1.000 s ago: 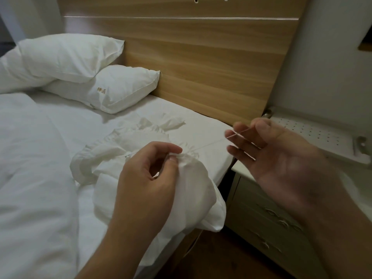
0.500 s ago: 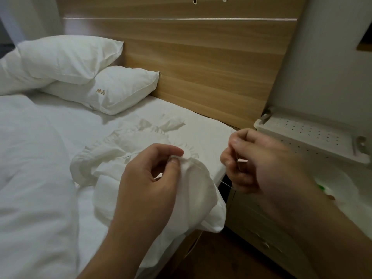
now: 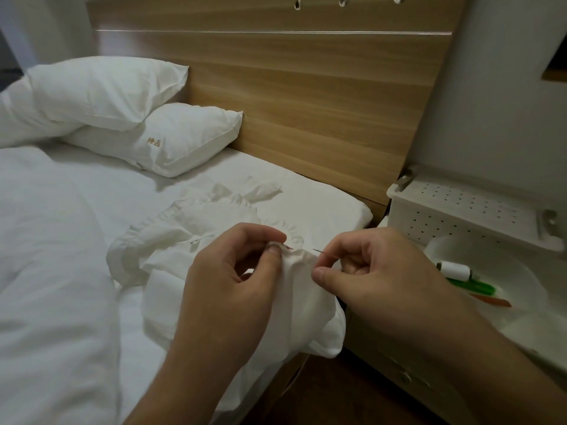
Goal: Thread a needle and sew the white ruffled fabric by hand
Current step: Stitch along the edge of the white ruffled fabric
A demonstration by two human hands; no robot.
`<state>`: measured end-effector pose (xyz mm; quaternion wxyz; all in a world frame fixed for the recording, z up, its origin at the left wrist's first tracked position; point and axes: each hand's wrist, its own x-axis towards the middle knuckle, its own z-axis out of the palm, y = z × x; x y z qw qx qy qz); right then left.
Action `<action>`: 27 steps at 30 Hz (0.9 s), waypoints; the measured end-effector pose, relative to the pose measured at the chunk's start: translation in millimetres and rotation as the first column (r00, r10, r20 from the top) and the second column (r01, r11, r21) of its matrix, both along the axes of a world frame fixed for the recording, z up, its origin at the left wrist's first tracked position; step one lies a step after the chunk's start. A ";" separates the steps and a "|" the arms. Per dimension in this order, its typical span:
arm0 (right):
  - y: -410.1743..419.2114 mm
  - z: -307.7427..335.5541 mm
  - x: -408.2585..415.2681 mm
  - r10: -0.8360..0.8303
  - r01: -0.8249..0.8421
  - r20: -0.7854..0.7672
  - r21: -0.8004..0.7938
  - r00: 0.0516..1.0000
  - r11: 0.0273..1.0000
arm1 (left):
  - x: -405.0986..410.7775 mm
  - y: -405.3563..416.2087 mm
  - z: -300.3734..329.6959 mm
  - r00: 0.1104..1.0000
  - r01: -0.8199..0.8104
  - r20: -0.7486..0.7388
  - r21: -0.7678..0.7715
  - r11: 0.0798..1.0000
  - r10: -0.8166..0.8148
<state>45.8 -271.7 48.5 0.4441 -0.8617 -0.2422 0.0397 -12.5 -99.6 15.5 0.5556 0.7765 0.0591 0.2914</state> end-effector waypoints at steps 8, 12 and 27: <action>-9.2 11.7 4.7 0.089 0.015 -0.264 0.367 0.960 0.930 | -0.7 -0.3 0.2 0.998 0.060 -0.007 0.064 0.996 -0.059; -11.2 13.3 7.8 0.150 0.079 -0.425 0.475 0.892 0.876 | -2.0 -2.6 -0.4 0.994 0.107 -0.008 0.114 0.988 -0.106; -4.7 13.6 10.1 0.218 0.142 -0.472 0.615 0.854 0.776 | -1.6 -0.4 -3.0 0.972 0.233 -0.042 0.258 0.938 -0.230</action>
